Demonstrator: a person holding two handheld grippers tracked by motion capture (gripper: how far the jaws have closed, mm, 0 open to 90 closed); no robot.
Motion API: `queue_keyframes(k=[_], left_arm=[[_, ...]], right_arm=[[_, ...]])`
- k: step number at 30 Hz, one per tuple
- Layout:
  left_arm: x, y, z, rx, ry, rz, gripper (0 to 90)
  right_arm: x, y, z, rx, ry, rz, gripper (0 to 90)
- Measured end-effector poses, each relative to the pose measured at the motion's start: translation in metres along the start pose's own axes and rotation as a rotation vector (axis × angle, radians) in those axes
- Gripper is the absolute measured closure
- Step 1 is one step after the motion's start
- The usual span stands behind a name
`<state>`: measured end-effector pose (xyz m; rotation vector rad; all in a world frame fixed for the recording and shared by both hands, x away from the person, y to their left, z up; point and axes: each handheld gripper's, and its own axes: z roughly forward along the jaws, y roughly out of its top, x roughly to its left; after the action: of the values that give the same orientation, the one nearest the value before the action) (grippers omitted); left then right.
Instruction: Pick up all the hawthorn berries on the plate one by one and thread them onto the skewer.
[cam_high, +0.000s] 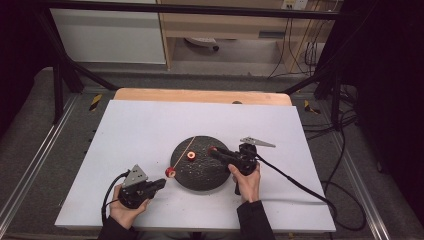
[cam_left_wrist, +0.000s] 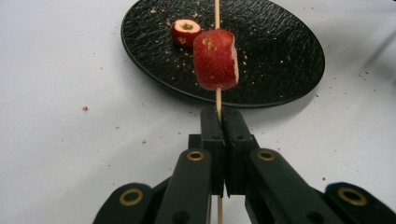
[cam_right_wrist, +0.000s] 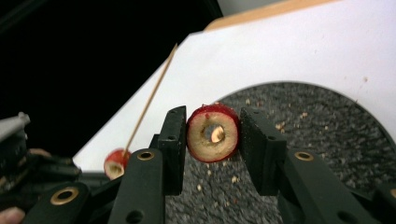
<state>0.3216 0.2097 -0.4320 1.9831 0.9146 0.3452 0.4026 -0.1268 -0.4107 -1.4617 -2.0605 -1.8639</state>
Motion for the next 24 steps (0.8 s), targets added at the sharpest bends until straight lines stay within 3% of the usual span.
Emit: queue_keyframes(k=[24], left_arm=[[-0.014, 0.009, 0.006, -0.030, 0.001, 0.005, 88.5]], right_arm=[[-0.002, 0.014, -0.002, -0.224, 0.013, 0.071, 63.2]])
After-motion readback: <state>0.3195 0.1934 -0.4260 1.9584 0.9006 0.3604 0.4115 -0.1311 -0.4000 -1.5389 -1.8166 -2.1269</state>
